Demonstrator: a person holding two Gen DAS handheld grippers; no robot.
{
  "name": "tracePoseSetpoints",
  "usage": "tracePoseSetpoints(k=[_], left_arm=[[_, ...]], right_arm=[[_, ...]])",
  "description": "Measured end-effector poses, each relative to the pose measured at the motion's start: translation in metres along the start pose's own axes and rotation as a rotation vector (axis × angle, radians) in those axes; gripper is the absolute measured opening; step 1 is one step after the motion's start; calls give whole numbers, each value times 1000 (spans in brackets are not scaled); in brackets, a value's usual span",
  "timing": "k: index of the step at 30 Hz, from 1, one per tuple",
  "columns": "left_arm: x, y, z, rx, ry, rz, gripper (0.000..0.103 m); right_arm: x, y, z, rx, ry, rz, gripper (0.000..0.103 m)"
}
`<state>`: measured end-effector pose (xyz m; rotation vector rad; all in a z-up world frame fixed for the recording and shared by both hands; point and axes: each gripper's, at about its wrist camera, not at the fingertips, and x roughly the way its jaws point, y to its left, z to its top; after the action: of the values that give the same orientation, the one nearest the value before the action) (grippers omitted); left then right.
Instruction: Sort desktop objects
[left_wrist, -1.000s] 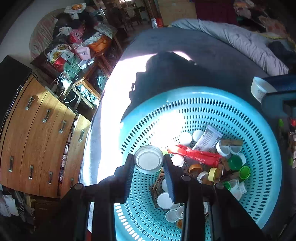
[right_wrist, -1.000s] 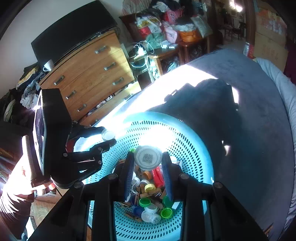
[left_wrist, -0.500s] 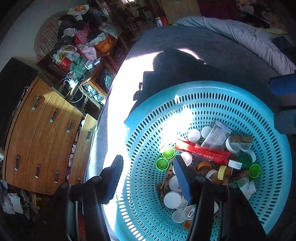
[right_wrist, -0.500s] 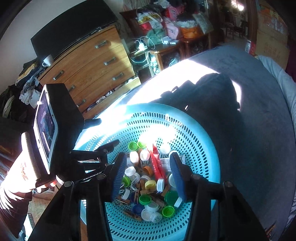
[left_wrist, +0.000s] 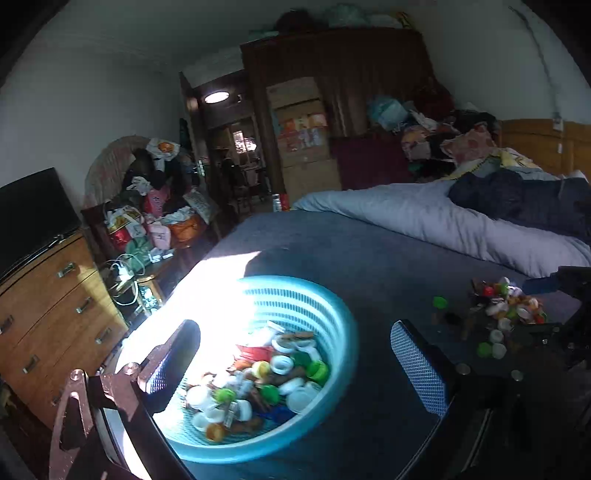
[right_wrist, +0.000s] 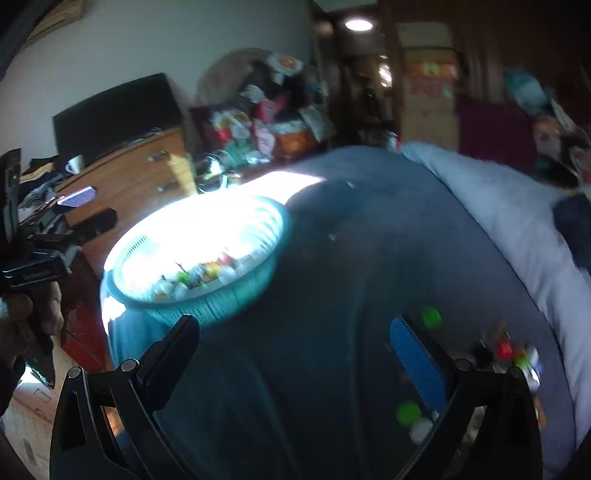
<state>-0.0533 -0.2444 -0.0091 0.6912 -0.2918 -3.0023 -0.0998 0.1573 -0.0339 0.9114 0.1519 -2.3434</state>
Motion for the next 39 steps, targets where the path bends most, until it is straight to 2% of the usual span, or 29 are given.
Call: tracePoseSetpoints(k=[2, 5, 7, 9, 13, 16, 18, 23, 28, 39], left_arm=[[17, -45, -22, 20, 79, -70, 103], [56, -104, -53, 47, 207, -121, 103], [83, -134, -68, 47, 269, -116, 103], [106, -151, -77, 13, 304, -111, 103], [142, -178, -87, 16, 355, -53, 103], [162, -192, -95, 52, 429, -18, 103], [164, -194, -98, 56, 433, -17, 103], [168, -193, -102, 18, 452, -23, 103], [166, -196, -103, 11, 440, -13, 103], [165, -186, -114, -34, 446, -46, 103]], right_arm=[[-2, -39, -47, 85, 81, -71, 103], [-6, -94, -107, 202, 160, -180, 103], [-11, -125, -134, 263, 178, -233, 103], [-10, -147, -147, 302, 190, -276, 103], [0, -167, -145, 323, 181, -327, 103], [14, -173, -143, 337, 183, -337, 103], [21, -178, -145, 368, 185, -309, 103], [28, -168, -151, 266, 162, -376, 103], [27, -170, -153, 270, 164, -372, 103], [28, -170, -151, 270, 166, -372, 103]])
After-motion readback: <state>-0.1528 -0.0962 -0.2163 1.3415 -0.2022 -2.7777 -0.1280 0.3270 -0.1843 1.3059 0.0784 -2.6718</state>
